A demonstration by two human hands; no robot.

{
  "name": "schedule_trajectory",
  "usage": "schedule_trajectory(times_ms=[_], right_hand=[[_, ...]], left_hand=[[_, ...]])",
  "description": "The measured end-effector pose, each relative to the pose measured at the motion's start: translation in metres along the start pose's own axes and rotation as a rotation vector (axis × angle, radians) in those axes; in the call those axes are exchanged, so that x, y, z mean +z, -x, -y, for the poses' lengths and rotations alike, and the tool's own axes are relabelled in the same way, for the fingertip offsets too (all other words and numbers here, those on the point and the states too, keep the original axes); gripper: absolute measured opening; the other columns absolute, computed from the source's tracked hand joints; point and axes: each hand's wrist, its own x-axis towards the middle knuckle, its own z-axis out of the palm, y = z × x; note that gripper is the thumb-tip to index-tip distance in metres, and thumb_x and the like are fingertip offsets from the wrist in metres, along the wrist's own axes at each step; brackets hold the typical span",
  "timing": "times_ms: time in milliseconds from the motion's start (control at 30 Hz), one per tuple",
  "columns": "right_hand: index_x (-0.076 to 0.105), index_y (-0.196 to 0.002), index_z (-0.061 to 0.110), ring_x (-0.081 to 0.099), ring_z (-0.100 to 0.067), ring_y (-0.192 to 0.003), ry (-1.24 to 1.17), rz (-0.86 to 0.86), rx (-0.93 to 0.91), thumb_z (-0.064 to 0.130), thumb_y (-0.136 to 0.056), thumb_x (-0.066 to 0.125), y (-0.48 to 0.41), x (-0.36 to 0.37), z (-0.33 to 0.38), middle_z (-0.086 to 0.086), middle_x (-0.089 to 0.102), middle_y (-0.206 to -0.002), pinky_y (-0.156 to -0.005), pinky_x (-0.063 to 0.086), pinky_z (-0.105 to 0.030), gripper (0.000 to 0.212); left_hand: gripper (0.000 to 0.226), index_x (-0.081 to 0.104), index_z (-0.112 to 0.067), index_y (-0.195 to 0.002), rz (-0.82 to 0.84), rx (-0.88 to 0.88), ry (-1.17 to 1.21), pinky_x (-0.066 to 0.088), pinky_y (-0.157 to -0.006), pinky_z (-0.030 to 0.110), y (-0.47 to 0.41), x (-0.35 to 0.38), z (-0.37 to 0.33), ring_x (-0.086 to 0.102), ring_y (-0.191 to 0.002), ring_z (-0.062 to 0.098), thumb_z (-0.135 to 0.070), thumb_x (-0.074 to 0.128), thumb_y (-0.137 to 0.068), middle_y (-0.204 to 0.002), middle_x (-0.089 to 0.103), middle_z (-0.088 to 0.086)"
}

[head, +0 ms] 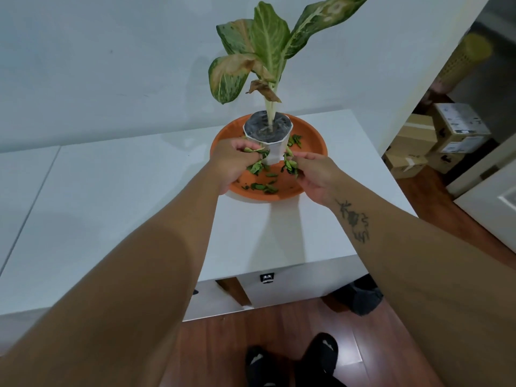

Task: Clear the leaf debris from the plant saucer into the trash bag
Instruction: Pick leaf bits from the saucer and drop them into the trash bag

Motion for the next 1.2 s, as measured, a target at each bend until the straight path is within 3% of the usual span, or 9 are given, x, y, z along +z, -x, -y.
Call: schedule_trajectory(times_ms=[167,367,500,600,700,867,1000,1133,1200], right_hand=[[0.064,-0.086,0.006,0.063,-0.012,-0.077,-0.028,0.018,0.009,0.001,-0.089,0.060,0.005,-0.001,-0.002,-0.008,0.067,-0.084,-0.065,0.054,-0.018,0.007],[0.066,-0.094,0.003,0.064,-0.015,-0.080,-0.035,0.061,-0.003,0.001,-0.089,0.060,-0.002,-0.013,0.009,-0.010,0.069,-0.089,-0.091,0.053,-0.028,0.008],[0.065,-0.090,0.003,0.064,-0.018,-0.078,-0.078,0.130,0.003,0.000,-0.088,0.060,-0.004,-0.028,0.015,-0.014,0.069,-0.090,-0.082,0.055,-0.027,0.006],[0.064,-0.092,0.000,0.065,-0.021,-0.086,-0.115,0.169,0.005,-0.003,-0.088,0.059,-0.005,-0.046,0.021,-0.017,0.067,-0.096,-0.087,0.056,-0.029,0.007],[0.063,-0.098,-0.003,0.065,-0.020,-0.080,-0.130,0.211,0.013,-0.004,-0.088,0.059,-0.009,-0.067,0.028,-0.016,0.068,-0.092,-0.078,0.058,-0.024,0.010],[0.064,-0.097,-0.005,0.064,-0.018,-0.074,-0.137,0.309,0.031,-0.007,-0.089,0.055,-0.016,-0.117,0.046,-0.013,0.069,-0.083,-0.074,0.057,-0.021,0.013],[0.065,-0.084,-0.001,0.062,-0.016,-0.071,-0.145,0.346,0.054,-0.008,-0.089,0.055,-0.015,-0.180,0.065,-0.010,0.067,-0.079,-0.063,0.057,-0.017,0.013],[0.064,-0.088,-0.002,0.062,-0.017,-0.071,-0.144,0.330,0.080,-0.008,-0.089,0.056,-0.019,-0.244,0.077,-0.012,0.064,-0.085,-0.061,0.057,-0.017,0.010],[0.064,-0.089,-0.002,0.063,-0.016,-0.071,-0.164,0.301,0.093,-0.008,-0.089,0.055,-0.022,-0.272,0.083,-0.012,0.065,-0.084,-0.061,0.057,-0.017,0.010]], left_hand=[[0.016,0.073,-0.019,-0.096,-0.026,-0.020,0.048,0.046,-0.064,0.021,0.010,0.005,-0.001,0.059,-0.071,0.011,-0.013,0.074,-0.082,-0.083,0.064,-0.002],[0.019,0.074,-0.014,-0.100,-0.065,-0.034,0.095,0.044,-0.056,0.019,0.016,0.015,-0.007,0.056,-0.060,0.008,-0.013,0.075,-0.081,-0.074,0.062,-0.004],[0.015,0.074,-0.018,-0.095,-0.075,-0.054,0.161,0.051,-0.062,0.021,0.024,0.029,-0.005,0.066,-0.074,0.011,-0.012,0.075,-0.081,-0.083,0.069,-0.001],[0.013,0.073,-0.020,-0.091,-0.121,-0.080,0.204,0.054,-0.063,0.022,0.032,0.043,-0.008,0.069,-0.081,0.012,-0.010,0.074,-0.083,-0.089,0.072,0.001],[0.013,0.074,-0.017,-0.093,-0.182,-0.077,0.258,0.059,-0.076,0.032,0.038,0.062,-0.013,0.071,-0.087,0.020,-0.009,0.074,-0.082,-0.098,0.074,0.009],[0.012,0.075,-0.017,-0.092,-0.295,-0.067,0.316,0.052,-0.071,0.031,0.053,0.116,-0.026,0.067,-0.083,0.021,-0.008,0.073,-0.083,-0.094,0.073,0.009],[0.013,0.075,-0.018,-0.083,-0.356,-0.049,0.397,0.052,-0.092,0.043,0.064,0.178,-0.038,0.070,-0.090,0.027,-0.005,0.072,-0.083,-0.094,0.075,0.010],[0.009,0.070,-0.006,-0.095,-0.327,-0.044,0.474,0.056,-0.082,0.026,0.073,0.245,-0.053,0.065,-0.082,0.018,-0.001,0.067,-0.087,-0.091,0.070,0.010],[0.008,0.070,-0.005,-0.094,-0.302,-0.054,0.498,0.055,-0.086,0.030,0.076,0.278,-0.061,0.065,-0.082,0.019,-0.001,0.067,-0.088,-0.091,0.069,0.011]])
